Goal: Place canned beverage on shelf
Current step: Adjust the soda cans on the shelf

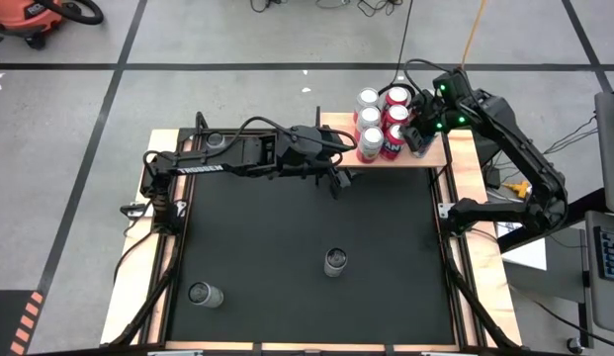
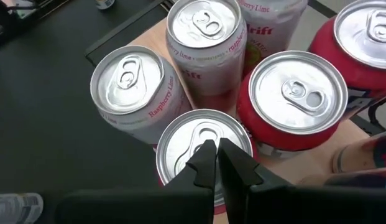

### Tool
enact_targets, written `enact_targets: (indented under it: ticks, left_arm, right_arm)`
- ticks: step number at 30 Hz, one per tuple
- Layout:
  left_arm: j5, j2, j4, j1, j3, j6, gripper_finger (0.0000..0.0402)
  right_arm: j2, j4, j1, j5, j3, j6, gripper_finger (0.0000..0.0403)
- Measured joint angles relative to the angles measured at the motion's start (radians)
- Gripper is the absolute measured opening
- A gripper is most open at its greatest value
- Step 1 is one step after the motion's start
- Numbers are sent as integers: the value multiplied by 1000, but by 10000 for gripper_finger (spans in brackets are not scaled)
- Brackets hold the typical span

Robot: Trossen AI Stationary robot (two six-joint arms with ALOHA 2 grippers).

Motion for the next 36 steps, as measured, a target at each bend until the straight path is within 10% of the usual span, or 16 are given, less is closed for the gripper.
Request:
enact_targets:
  ticks: [36]
  left_arm:
    - [7, 0, -8, -7, 0, -1, 375]
  right_arm:
    - [17, -135, 0, 55, 52, -64, 0]
